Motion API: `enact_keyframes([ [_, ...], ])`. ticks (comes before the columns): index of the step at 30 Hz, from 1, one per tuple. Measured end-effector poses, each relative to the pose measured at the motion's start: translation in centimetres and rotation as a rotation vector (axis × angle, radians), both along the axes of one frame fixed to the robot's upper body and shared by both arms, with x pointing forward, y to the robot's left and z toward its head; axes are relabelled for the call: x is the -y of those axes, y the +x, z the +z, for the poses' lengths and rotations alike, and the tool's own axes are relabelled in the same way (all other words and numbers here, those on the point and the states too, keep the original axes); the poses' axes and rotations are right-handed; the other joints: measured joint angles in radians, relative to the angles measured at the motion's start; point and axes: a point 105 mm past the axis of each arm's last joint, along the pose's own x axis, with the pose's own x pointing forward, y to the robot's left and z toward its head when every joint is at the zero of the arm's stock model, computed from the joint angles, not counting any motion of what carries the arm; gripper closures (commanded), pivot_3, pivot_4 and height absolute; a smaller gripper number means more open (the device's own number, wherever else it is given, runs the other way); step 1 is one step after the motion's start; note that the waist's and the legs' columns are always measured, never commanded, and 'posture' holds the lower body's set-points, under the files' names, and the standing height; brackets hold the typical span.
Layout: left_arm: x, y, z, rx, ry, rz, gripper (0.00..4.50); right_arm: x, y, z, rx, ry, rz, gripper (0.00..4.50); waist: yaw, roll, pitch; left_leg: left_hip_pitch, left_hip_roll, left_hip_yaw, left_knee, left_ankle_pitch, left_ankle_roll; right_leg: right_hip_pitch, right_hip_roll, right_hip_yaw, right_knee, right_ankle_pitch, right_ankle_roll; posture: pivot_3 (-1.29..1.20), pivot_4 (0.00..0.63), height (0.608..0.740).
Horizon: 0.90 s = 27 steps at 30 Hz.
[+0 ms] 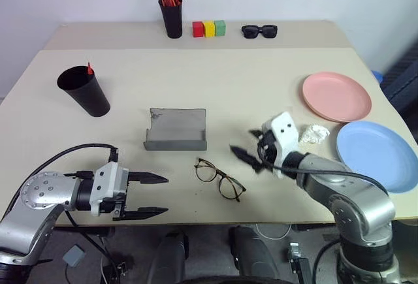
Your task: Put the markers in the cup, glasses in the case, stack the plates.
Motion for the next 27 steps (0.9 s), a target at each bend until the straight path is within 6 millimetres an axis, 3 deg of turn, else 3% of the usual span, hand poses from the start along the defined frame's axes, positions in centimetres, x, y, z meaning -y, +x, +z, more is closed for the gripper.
enact_keyframes([
  [4, 0.0, 0.3, 0.2, 0.011, 0.002, 0.0, 1.53, 0.5, -1.5, 0.8, -0.099, 0.047, 0.121, 0.7, -0.003, 0.0, 0.0, 0.001, 0.0, 0.001, 0.001, 0.0, 0.0, 0.001, 0.0, 0.0, 0.0, 0.0, 0.0, 0.0, 0.15, 0.74],
  [9, -0.1, 0.3, 0.1, 0.01, 0.007, 0.002, 1.53, 0.4, -1.7, 1.2, -0.168, 0.067, 0.196, 0.7, -0.001, 0.0, 0.0, 0.0, 0.001, 0.001, -0.001, 0.0, 0.001, 0.0, 0.001, 0.0, -0.002, 0.0, 0.0, 0.0, 0.15, 0.74],
  [17, -0.1, 0.3, 0.1, 0.01, 0.009, 0.007, 1.53, -1.3, -2.0, -0.3, -0.286, 0.072, 0.313, 0.7, -0.003, 0.0, 0.0, -0.001, 0.001, 0.001, 0.0, -0.001, 0.001, 0.0, 0.001, 0.0, -0.006, 0.001, -0.001, 0.0, 0.15, 0.74],
  [27, -0.1, 0.0, -0.2, 0.001, 0.008, 0.027, 1.53, -3.5, -0.6, -2.2, -0.342, 0.061, 0.392, 0.7, -0.002, 0.0, 0.0, -0.004, 0.001, 0.001, 0.0, -0.001, 0.001, -0.001, 0.001, 0.0, -0.007, 0.002, -0.001, 0.0, 0.15, 0.74],
])
